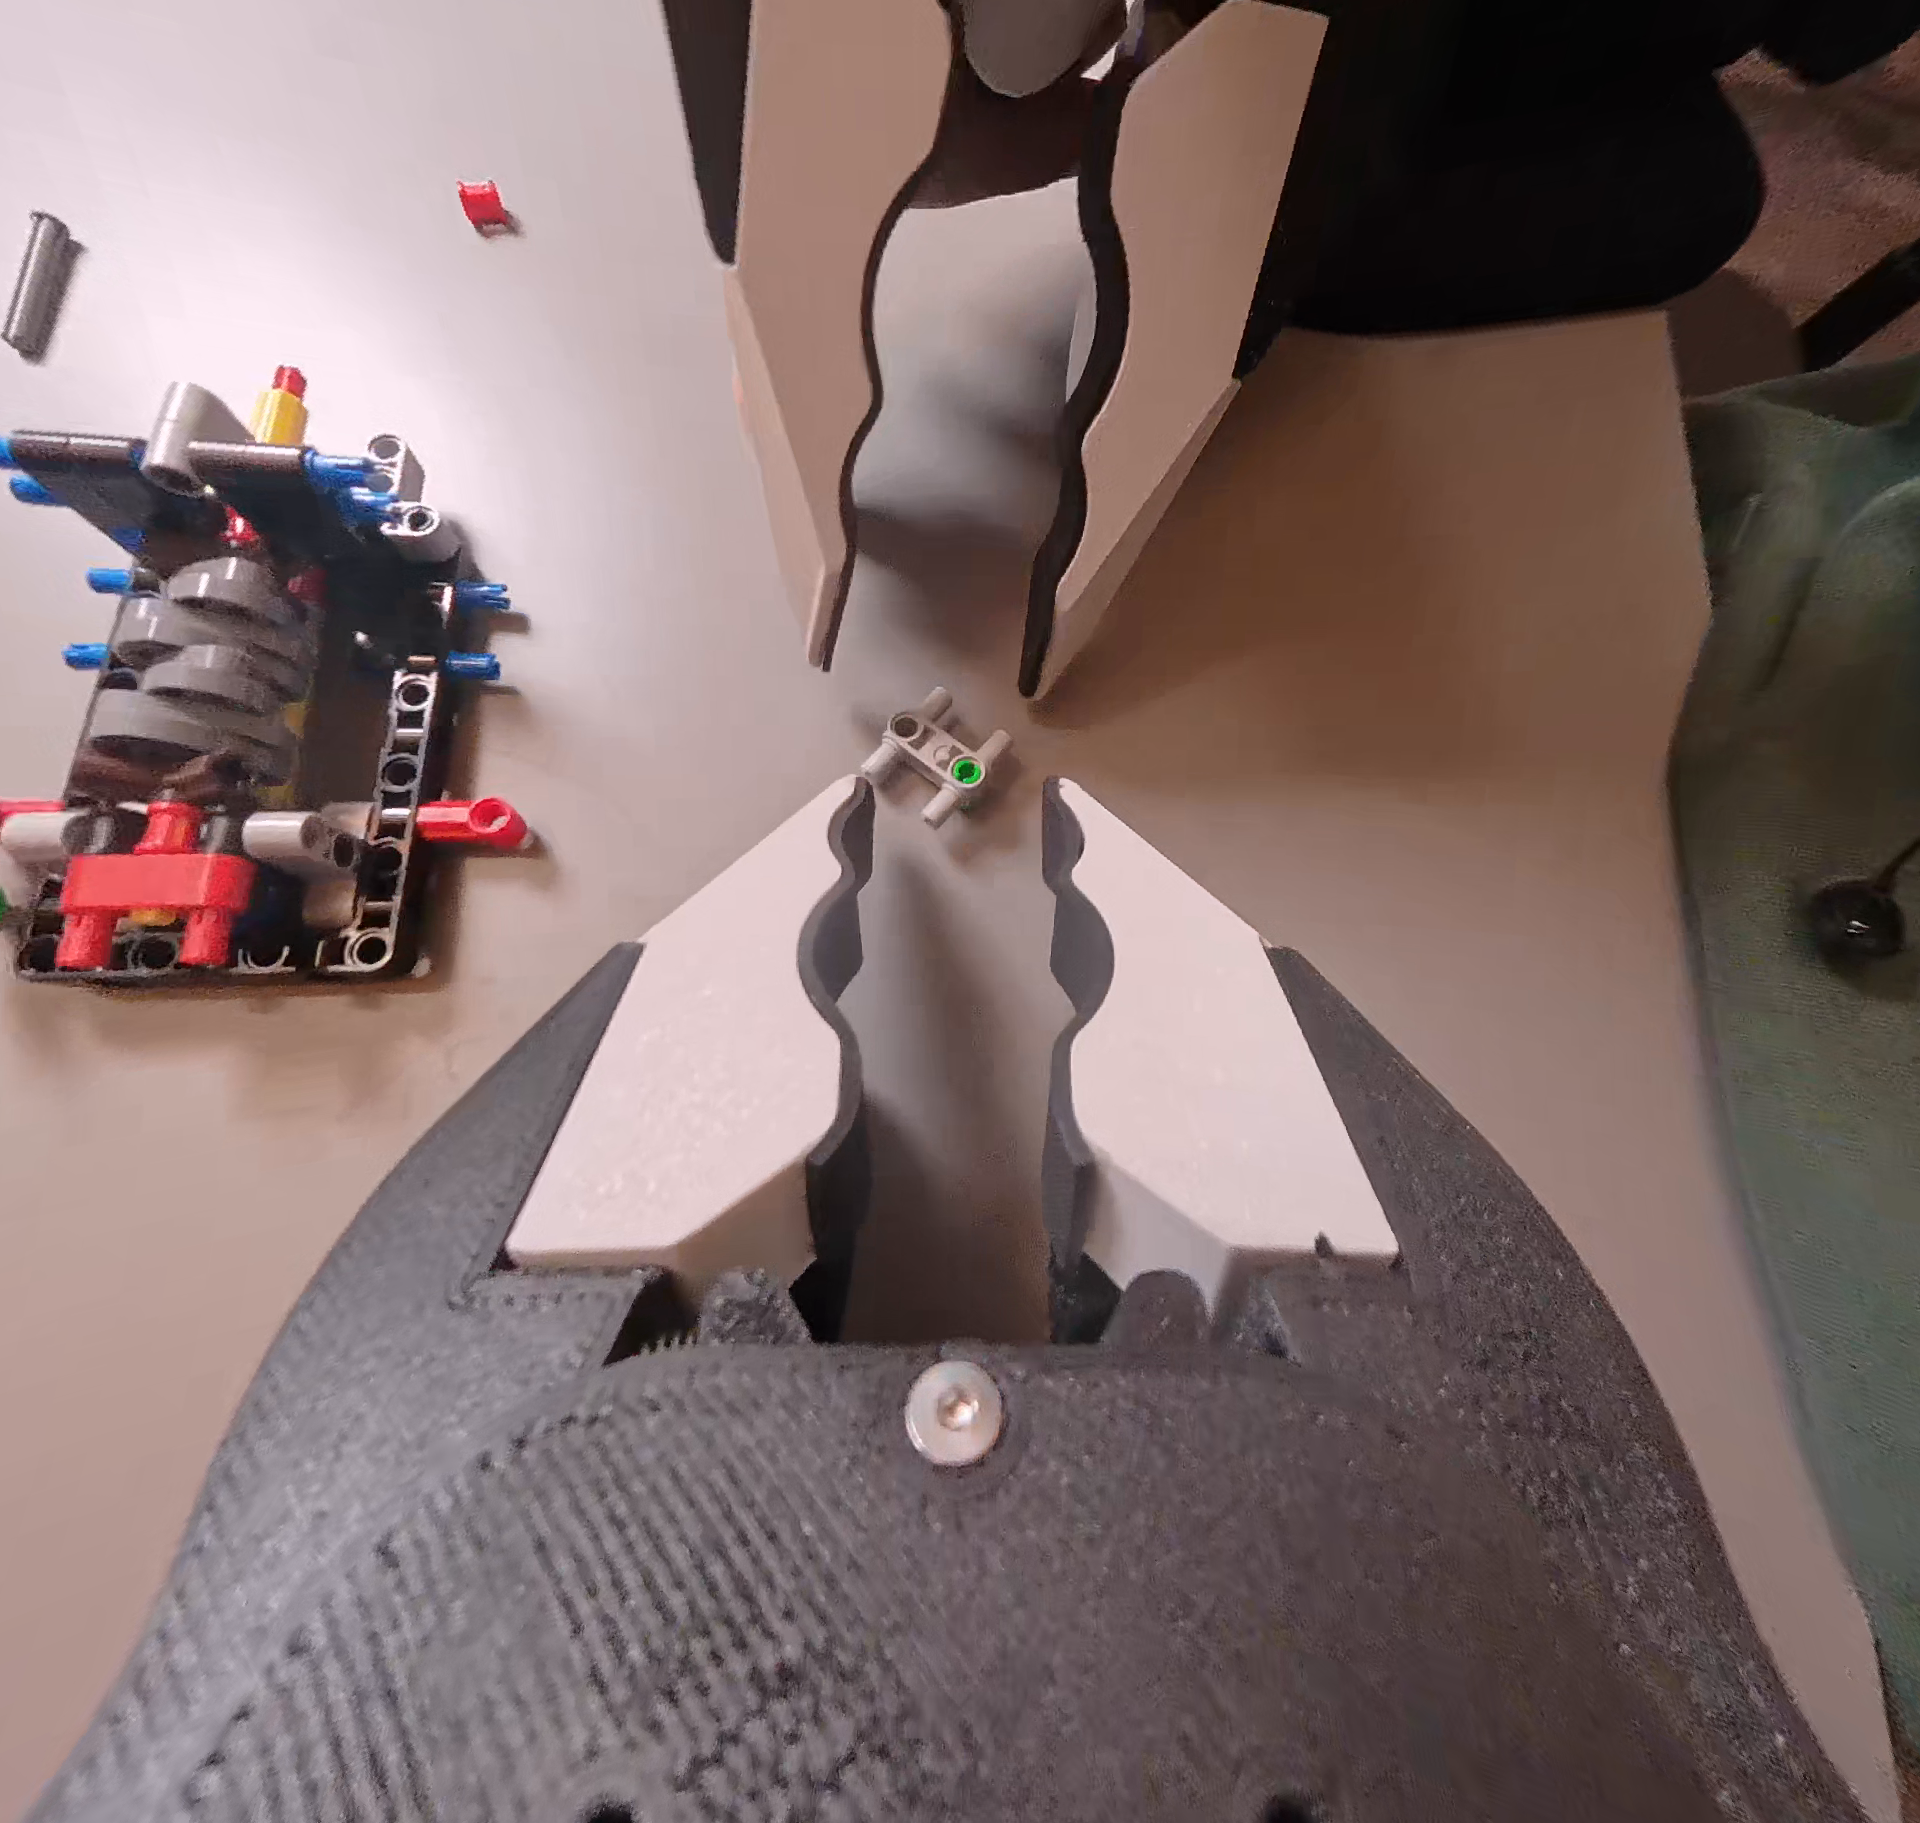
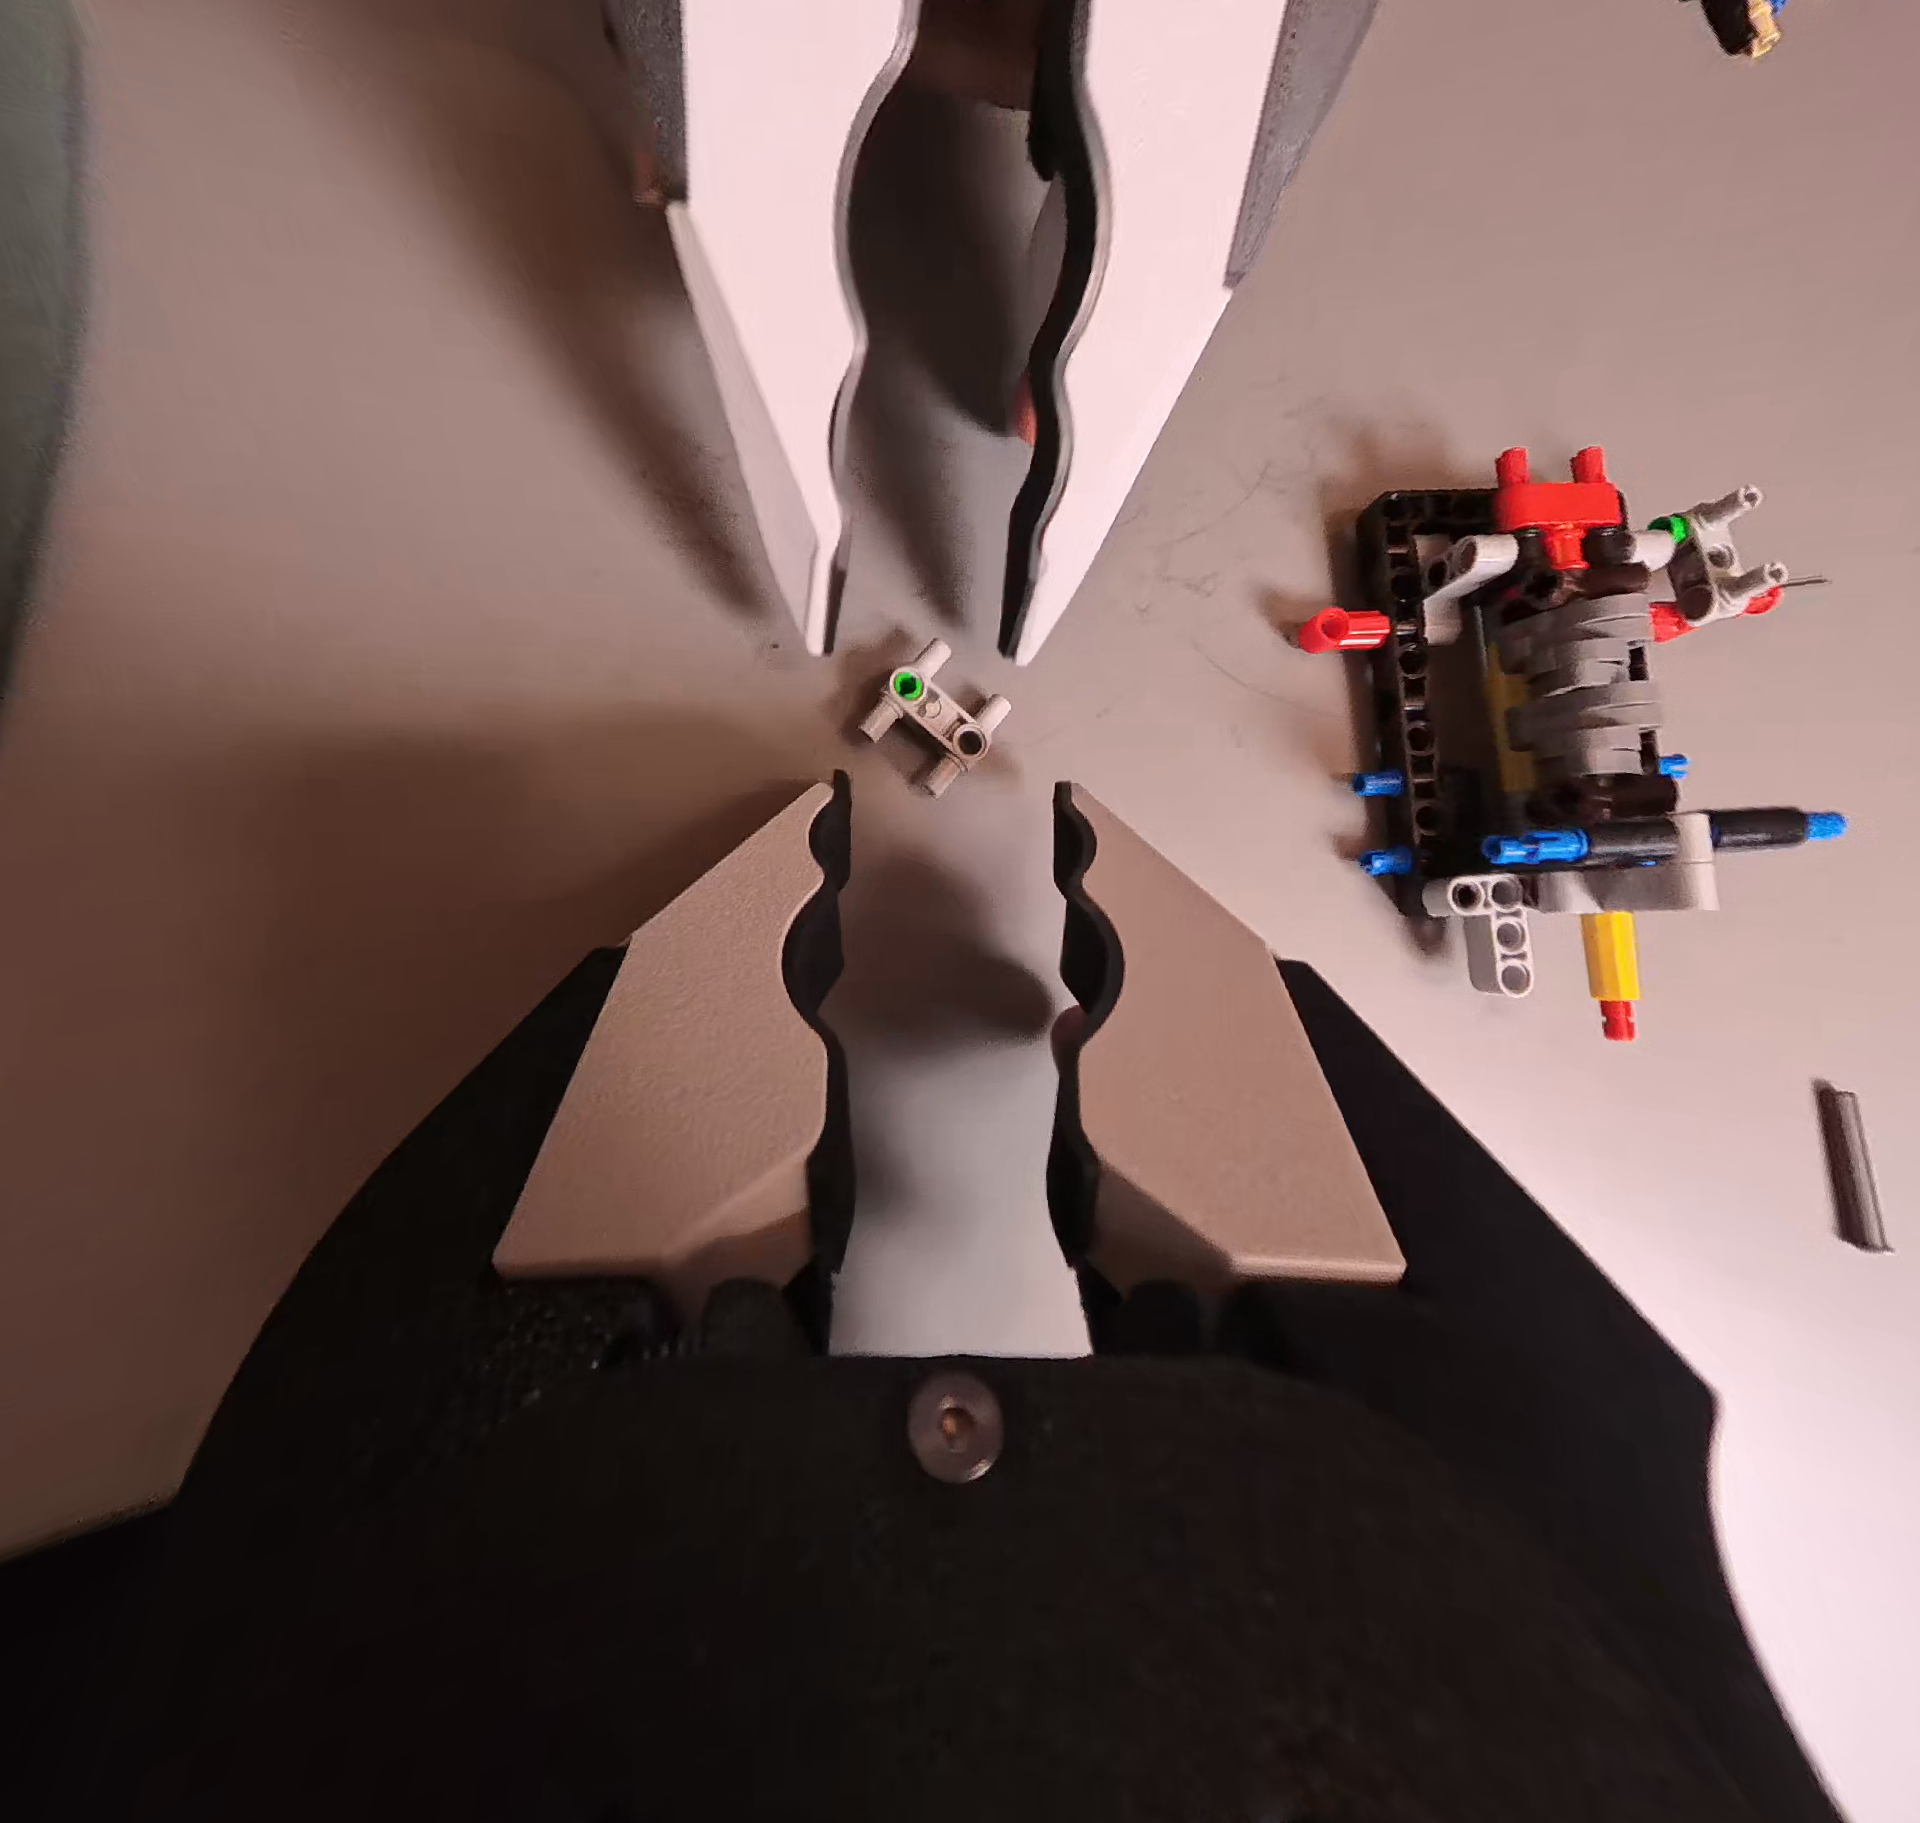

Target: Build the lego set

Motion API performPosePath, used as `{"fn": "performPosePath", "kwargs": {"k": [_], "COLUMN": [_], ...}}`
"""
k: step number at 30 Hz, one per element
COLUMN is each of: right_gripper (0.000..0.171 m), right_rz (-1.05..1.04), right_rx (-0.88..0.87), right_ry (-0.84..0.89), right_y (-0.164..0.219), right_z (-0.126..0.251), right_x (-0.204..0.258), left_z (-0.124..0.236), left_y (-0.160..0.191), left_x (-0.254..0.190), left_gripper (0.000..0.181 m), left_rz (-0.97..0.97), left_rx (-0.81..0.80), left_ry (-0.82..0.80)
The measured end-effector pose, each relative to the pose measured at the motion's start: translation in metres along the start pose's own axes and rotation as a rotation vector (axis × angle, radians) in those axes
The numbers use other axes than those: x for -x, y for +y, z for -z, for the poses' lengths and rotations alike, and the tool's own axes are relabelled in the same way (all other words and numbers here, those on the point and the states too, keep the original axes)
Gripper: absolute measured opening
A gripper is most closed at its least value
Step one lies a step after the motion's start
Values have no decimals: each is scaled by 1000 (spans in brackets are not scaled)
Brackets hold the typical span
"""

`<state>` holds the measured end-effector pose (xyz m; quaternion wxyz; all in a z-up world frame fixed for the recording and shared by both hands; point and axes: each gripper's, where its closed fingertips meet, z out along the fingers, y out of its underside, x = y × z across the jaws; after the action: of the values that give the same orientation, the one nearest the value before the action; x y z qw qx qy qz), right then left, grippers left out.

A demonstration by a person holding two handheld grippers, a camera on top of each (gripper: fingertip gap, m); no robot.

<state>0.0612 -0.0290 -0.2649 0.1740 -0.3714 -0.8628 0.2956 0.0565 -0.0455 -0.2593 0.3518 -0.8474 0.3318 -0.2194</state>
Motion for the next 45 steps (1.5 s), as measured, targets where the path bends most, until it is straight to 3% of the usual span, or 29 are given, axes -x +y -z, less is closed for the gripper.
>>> {"fn": "performPosePath", "kwargs": {"k": [1,10,20,26,30,39,45], "right_gripper": [35,20,20,20,20,20,20], "right_rz": [-1,18,-60,-123,-178,-354,-466], "right_rx": [0,16,-59,-153,-220,-283,-234], "right_ry": [-1,-9,5,106,203,439,459], "right_y": [-1,-2,0,2,7,48,77], "right_z": [-1,-7,10,28,45,91,90], "right_x": [0,12,10,-10,-30,-80,-90], "left_z": [-2,0,-3,-6,-4,4,5], "left_y": [0,4,5,8,9,14,13], "left_x": [0,8,-5,1,4,23,22], "left_gripper": [30,19,34,15,15,15,25], "left_rz": [-13,-42,-75,-125,-160,-140,-121], "left_rx": [6,5,13,33,38,32,20], "left_ry": [-16,-40,10,-40,-61,-100,-84]}}
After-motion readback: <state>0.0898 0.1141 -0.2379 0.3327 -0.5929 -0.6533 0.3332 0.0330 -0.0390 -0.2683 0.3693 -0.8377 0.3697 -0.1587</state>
